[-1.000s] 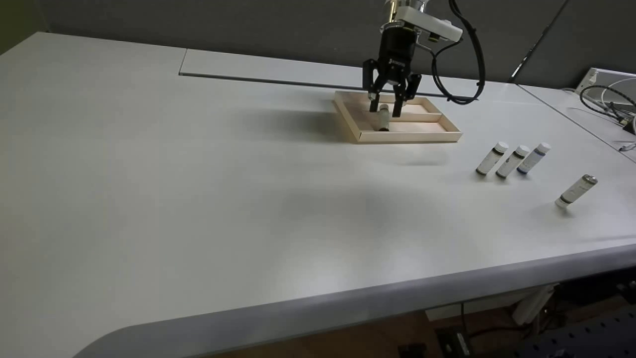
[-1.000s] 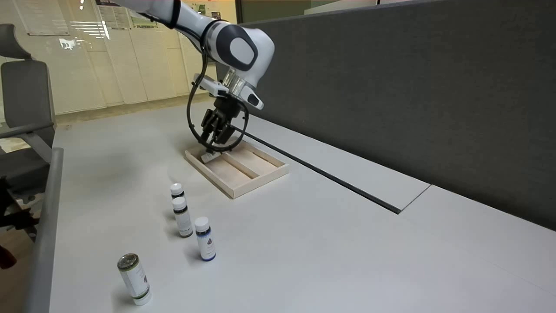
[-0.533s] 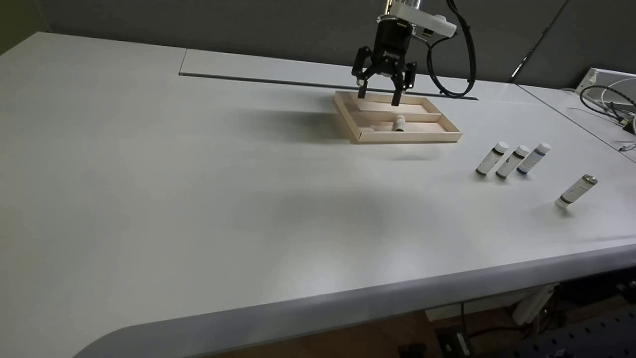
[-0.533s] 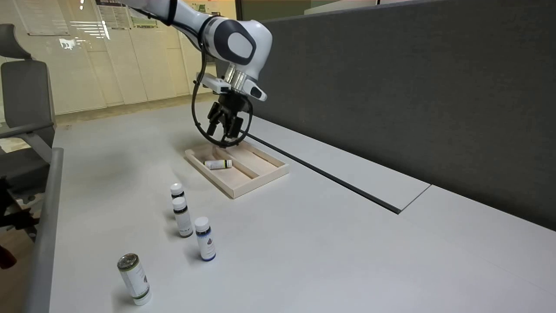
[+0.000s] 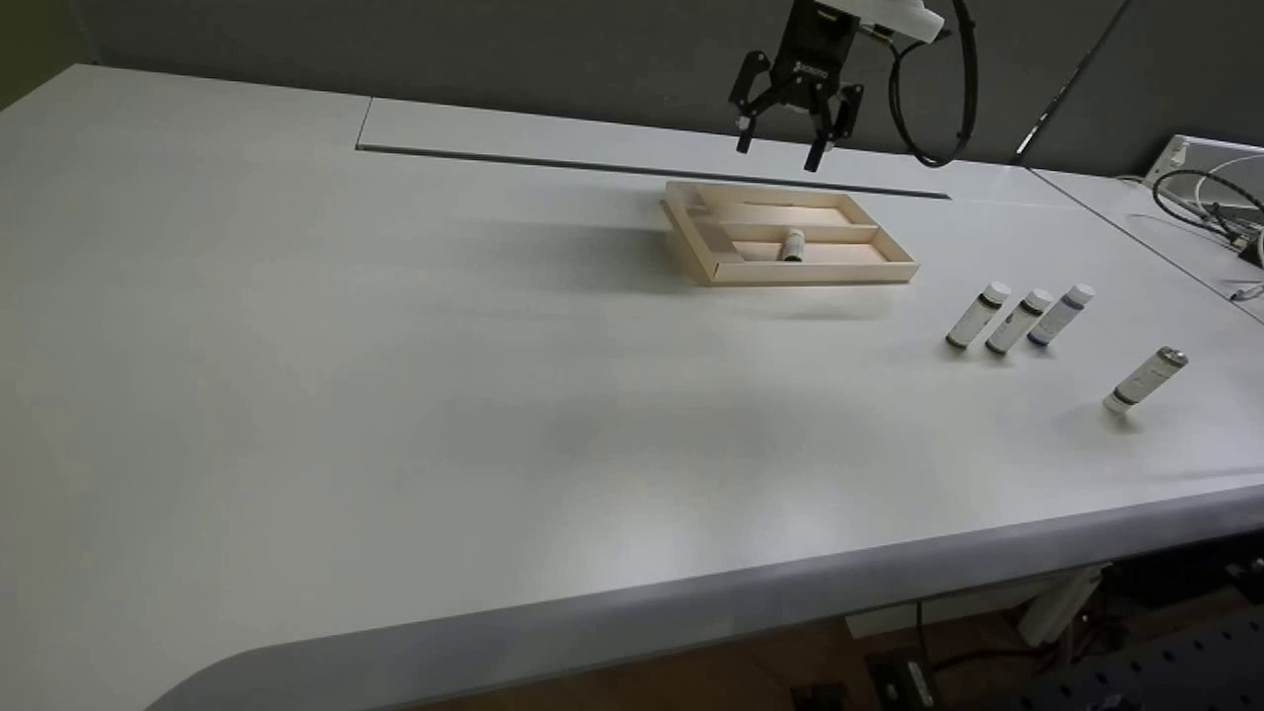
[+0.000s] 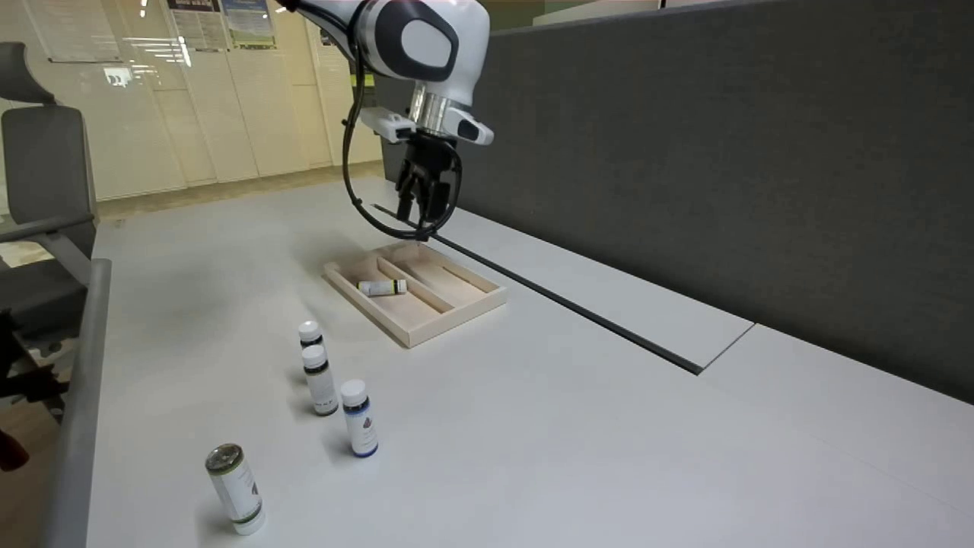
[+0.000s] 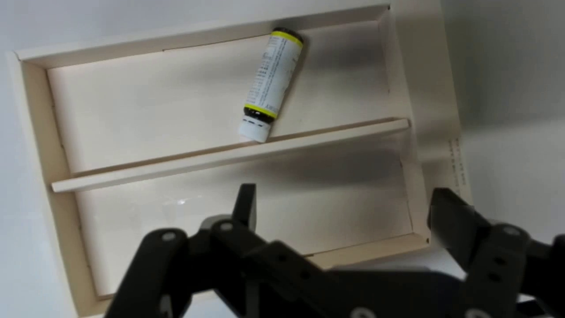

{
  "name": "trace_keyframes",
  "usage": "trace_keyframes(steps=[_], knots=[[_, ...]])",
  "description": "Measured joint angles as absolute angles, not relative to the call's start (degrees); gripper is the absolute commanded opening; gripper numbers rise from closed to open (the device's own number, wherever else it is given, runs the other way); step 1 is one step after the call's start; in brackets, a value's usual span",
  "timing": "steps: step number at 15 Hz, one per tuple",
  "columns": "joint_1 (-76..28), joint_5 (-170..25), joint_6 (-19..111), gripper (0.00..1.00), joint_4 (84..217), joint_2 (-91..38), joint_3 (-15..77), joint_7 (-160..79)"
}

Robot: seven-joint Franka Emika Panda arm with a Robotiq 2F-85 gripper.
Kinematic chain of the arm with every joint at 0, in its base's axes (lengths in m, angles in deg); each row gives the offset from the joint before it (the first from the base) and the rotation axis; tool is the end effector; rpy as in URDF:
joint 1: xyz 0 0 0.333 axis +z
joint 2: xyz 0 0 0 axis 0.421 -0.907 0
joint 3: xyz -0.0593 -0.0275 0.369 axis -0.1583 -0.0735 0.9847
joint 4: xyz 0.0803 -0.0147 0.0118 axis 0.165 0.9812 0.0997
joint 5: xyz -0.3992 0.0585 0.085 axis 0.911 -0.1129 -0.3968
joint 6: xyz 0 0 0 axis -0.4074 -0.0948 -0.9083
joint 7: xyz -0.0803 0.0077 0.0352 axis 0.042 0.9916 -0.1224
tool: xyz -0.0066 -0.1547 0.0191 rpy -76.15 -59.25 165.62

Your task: Place a bottle on the tray

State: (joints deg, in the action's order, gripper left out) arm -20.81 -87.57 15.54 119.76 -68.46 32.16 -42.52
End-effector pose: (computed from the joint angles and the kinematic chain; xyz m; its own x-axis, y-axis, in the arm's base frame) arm 0.7955 0.0574 0.1566 0.9491 -0.1255 -0.2890 -0.1636 -0.9802 -0.1114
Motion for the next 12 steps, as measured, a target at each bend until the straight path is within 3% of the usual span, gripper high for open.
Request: trace_keyframes(steps=[5,12], knots=[[-23.3,-89.5,23.3,1.00,130.3,-63.5,32.5,-46.0],[-23.7,-93.9,45.3,1.00,147.8,-59.2,34.4,-48.8]])
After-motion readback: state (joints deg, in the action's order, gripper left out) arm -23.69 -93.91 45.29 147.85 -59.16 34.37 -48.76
